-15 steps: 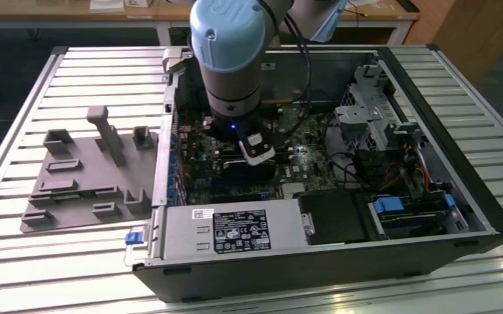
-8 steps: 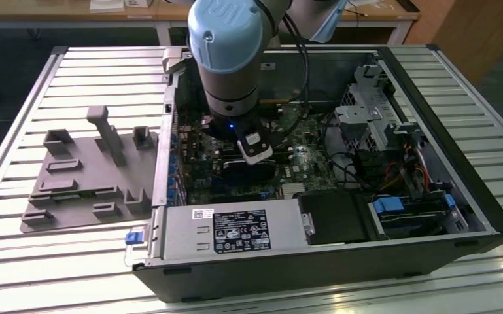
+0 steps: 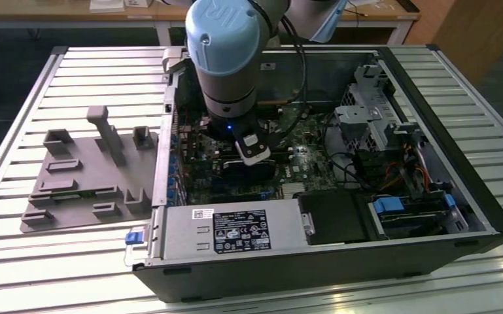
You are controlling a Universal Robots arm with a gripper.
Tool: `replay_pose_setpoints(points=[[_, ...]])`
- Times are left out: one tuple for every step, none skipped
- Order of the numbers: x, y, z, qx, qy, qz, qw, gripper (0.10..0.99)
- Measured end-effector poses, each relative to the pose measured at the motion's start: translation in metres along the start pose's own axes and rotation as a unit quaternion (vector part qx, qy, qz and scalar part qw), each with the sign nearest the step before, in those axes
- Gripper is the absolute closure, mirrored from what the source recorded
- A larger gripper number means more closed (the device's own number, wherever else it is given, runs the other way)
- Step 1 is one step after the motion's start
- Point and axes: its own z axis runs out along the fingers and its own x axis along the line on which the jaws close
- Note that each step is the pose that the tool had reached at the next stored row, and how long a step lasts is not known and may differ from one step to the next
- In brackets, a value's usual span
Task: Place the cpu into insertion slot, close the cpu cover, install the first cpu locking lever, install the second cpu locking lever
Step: 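Install the second cpu locking lever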
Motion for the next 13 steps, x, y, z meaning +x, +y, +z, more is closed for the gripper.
replay_pose_setpoints(points=[[0.0,0.0,0.0,0.0,0.0,0.0,1.0,0.984],[0.0,0.0001,0.0001,0.0001,-0.0001,0.0,1.0,0.984],[0.0,0.0001,0.0,0.0004,-0.0001,0.0,1.0,0.984],[0.0,0.0003,-0.0006,0.0006,-0.0001,0.0,1.0,0.984],[-0.0001,0.0007,-0.0016,0.0003,-0.0002,0.0,1.0,0.984],[-0.0001,0.0011,-0.0028,0.0002,-0.0003,0.0,1.0,0.984],[-0.0002,0.0017,-0.0047,0.0006,-0.0002,0.0,1.0,0.984],[-0.0002,0.0023,-0.0069,0.0008,-0.0002,0.0,1.0,0.984],[-0.0003,0.0031,-0.0093,0.0009,-0.0002,0.0,1.0,0.984],[-0.0004,0.0039,-0.0118,0.001,-0.0003,0.0,1.0,0.984],[-0.0005,0.0046,-0.014,0.0011,-0.0003,0.0,1.0,0.984],[-0.0006,0.0054,-0.0165,0.0013,-0.0003,0.0,1.0,0.984],[-0.0007,0.0061,-0.0188,0.0015,-0.0003,0.0,1.0,0.984]])
